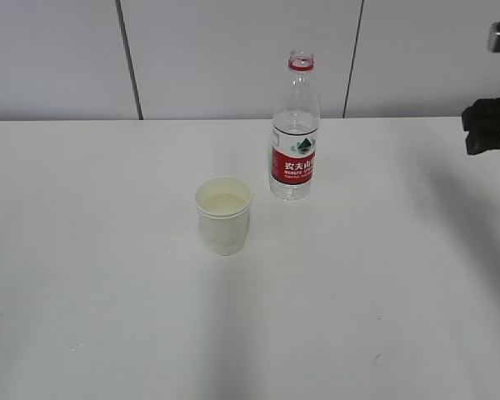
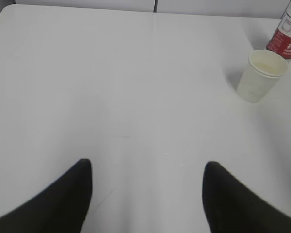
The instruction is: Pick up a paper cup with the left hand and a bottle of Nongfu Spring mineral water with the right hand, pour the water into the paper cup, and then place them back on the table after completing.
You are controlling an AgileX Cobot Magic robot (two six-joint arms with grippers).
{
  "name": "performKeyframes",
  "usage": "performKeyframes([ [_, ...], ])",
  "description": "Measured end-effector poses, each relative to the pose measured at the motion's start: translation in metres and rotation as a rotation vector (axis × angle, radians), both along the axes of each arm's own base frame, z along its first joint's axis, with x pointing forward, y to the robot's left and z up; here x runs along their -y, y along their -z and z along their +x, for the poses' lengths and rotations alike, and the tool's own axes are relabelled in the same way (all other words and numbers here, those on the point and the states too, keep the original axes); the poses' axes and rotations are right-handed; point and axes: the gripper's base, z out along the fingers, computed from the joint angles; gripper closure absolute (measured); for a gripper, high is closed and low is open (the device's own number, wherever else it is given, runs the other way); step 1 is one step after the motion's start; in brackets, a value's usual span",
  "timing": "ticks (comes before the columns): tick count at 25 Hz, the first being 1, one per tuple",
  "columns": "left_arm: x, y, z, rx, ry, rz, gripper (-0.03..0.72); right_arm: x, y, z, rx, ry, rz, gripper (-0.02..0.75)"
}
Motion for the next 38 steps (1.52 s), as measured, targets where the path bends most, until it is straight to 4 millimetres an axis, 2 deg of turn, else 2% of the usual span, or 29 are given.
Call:
performKeyframes([
  [9,0.000,0.000,0.000,0.000,0.000,0.000,0.241,-0.005,-0.073,-0.068,-0.029,-0.041,0.002,0.146],
  [16,0.000,0.000,0.000,0.000,0.000,0.000,0.251,-0.009,-0.105,-0.128,0.031,-0.034,0.026,0.146],
  [23,0.000,0.000,0.000,0.000,0.000,0.000,0.251,-0.011,-0.098,-0.197,0.096,-0.034,0.025,0.146],
  [29,0.000,0.000,0.000,0.000,0.000,0.000,0.251,-0.013,-0.083,-0.260,0.184,-0.032,0.021,0.146],
  [33,0.000,0.000,0.000,0.000,0.000,0.000,0.254,-0.014,-0.070,-0.293,0.239,-0.030,0.019,0.146],
  [38,0.000,0.000,0.000,0.000,0.000,0.000,0.254,-0.014,-0.059,-0.322,0.275,-0.025,0.019,0.146],
])
